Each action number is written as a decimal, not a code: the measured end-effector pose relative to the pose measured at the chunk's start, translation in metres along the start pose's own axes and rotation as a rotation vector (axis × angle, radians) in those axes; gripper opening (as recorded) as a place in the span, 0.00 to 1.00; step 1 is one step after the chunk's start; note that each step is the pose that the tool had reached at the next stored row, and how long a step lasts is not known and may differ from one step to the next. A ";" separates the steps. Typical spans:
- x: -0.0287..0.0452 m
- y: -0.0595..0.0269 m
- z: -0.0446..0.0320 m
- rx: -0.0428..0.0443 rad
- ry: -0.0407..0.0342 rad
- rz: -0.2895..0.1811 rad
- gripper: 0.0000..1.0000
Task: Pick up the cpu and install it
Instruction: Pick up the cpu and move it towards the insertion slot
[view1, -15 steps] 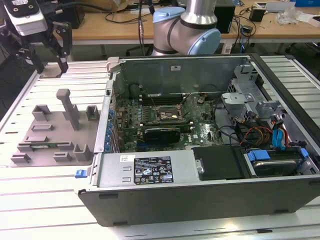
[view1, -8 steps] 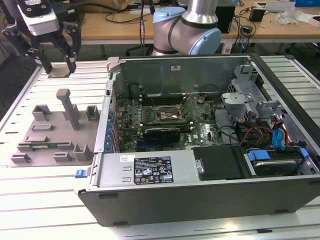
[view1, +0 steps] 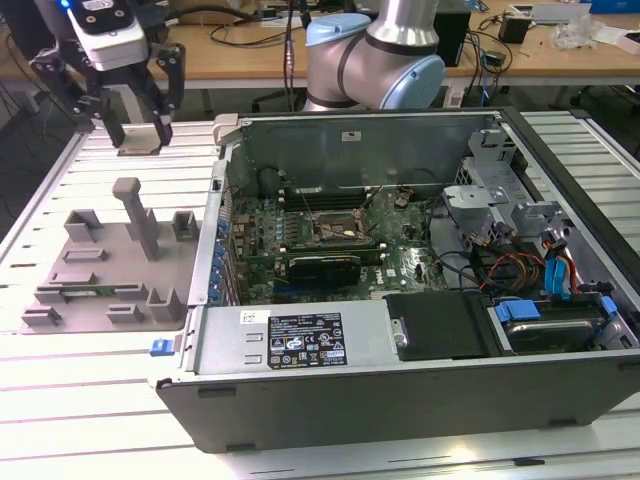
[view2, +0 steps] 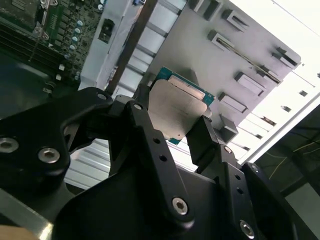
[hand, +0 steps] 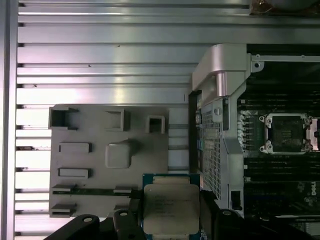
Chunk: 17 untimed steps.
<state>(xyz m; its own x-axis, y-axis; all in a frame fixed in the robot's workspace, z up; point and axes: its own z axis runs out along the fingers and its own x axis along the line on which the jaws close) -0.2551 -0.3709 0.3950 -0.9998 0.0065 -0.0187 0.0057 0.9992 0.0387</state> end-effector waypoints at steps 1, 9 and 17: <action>-0.0033 -0.0002 0.0001 0.0000 0.0000 0.000 0.55; -0.0322 -0.0014 0.0006 0.0000 0.0000 0.000 0.55; -0.0602 -0.0025 0.0010 0.0000 0.0002 0.000 0.55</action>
<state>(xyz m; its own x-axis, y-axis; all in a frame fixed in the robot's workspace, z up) -0.1949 -0.3737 0.3950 -0.9998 0.0064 -0.0186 0.0057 0.9992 0.0387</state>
